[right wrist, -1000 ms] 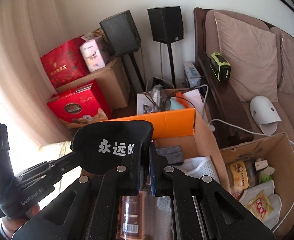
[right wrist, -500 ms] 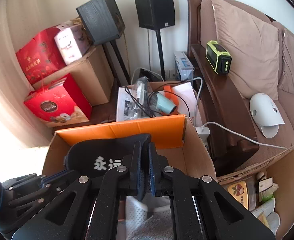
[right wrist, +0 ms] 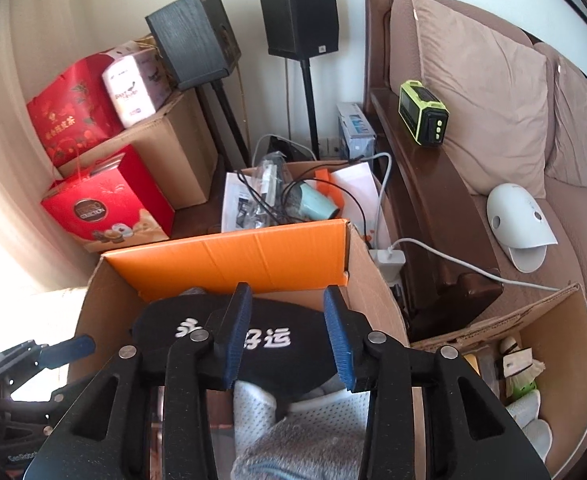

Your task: Organize objects

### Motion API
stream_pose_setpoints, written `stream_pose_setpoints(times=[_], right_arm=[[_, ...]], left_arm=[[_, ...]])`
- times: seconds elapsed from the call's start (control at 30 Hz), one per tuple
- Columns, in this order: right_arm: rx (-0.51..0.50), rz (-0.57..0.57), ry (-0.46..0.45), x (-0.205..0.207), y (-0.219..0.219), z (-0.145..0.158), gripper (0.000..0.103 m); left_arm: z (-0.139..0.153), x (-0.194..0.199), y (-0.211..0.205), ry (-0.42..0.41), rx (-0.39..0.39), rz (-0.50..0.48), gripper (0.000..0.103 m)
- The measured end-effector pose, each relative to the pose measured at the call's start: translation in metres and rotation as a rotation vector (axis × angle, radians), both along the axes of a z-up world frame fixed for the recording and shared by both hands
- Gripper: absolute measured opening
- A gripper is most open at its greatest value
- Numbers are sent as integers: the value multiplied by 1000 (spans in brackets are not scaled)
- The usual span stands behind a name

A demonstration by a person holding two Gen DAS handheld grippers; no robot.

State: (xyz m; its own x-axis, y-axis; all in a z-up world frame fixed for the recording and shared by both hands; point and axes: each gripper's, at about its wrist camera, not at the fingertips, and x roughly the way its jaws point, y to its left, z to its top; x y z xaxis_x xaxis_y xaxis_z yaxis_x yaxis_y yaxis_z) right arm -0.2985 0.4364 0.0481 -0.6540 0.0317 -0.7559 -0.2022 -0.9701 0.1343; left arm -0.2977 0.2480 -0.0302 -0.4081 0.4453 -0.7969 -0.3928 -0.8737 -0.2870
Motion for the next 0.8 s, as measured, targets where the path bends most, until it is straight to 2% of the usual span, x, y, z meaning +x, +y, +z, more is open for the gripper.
stream_pose_setpoints(times=[0.1,0.17,0.2,0.23,0.27,0.33,0.5,0.63,0.8], right_arm=[[-1,15,21,16,-8,7,51],[9,18,39,27,-16,12,54],[14,20,48,33,-20,14,59],[17,23,57,39,-24,16,64],[21,27,65,44,-29,18,67],[36,33,81,53,-37,23,76],[68,49,93,68,-57,33,82],[84,56,111,82,-71,38,87],[98,73,123,100,-89,37,93]], left_arm=[[10,16,-9,47,-35,-6,61],[17,30,-16,89,-64,-9,63],[20,36,-20,108,-75,-7,67],[23,42,-24,125,-78,0,78],[26,47,-28,141,-78,10,83],[30,56,-38,156,-69,22,85],[41,71,-58,160,-48,52,86],[49,85,-73,184,-40,81,95],[52,101,-92,188,-34,113,96]])
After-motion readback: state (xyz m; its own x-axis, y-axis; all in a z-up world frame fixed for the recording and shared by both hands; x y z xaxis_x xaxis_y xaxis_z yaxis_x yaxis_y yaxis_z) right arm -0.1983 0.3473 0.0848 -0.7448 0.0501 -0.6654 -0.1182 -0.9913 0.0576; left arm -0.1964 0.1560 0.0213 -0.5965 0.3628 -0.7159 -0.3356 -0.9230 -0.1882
